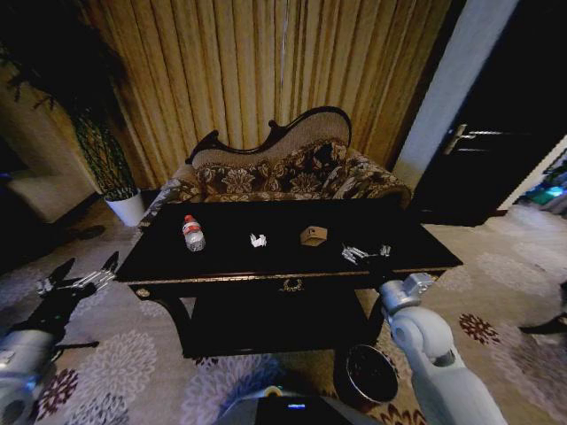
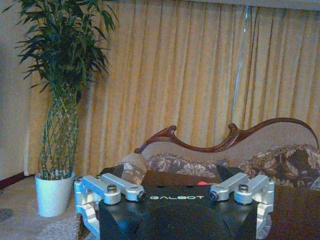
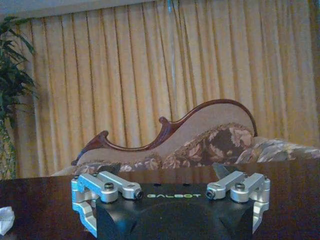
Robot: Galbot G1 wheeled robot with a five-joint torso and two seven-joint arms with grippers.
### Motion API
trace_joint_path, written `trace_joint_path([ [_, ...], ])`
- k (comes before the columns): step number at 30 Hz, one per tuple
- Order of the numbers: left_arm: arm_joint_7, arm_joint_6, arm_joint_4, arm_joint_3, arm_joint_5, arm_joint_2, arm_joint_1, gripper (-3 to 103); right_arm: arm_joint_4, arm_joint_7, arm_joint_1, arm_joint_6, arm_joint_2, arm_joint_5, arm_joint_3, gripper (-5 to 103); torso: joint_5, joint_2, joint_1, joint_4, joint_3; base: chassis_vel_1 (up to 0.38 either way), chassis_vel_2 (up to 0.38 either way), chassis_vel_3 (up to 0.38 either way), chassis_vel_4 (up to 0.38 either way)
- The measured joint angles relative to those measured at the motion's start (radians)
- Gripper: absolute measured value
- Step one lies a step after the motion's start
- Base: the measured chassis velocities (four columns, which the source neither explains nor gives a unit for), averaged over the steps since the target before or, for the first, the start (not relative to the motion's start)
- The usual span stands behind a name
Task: Move to the front of the table and place the trash on the table into the trash bin.
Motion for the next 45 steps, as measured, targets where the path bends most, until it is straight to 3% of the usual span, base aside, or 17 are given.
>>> trace_joint_path([
  [26,0.01,-0.003,-0.016,0.006,0.001,-0.027,0.011,100,-0.131,-0.005,0.061,-0.005,-0.023,-0.037,-0.09,100,0.0001,0.0,0.0,0.0001,0.0,0.0,0.0,0.0,0.0],
  [29,0.011,-0.003,-0.016,0.006,0.002,-0.029,0.013,100,-0.118,-0.004,0.063,-0.041,-0.031,-0.032,-0.092,100,0.0001,0.0,0.0,0.0001,0.0,0.0,0.0,0.0,0.0],
  [34,0.012,-0.003,-0.014,0.005,0.003,-0.03,0.014,100,-0.046,0.033,0.074,-0.198,-0.067,0.059,-0.086,100,0.0001,0.0,0.0,0.0,0.0,0.0,0.0,0.0,0.0],
  [38,0.015,-0.003,-0.012,0.008,0.005,-0.033,0.014,100,-0.016,0.063,0.093,-0.275,-0.095,0.117,-0.083,100,0.0,0.0,0.0,0.0001,0.0,0.0,0.0,0.0,0.0],
  [45,0.028,-0.017,-0.009,0.027,0.039,-0.047,0.014,100,-0.015,0.096,0.124,-0.318,-0.124,0.154,-0.101,100,0.0001,0.0,0.0,0.0001,0.0,0.0,0.0,0.0,0.0],
])
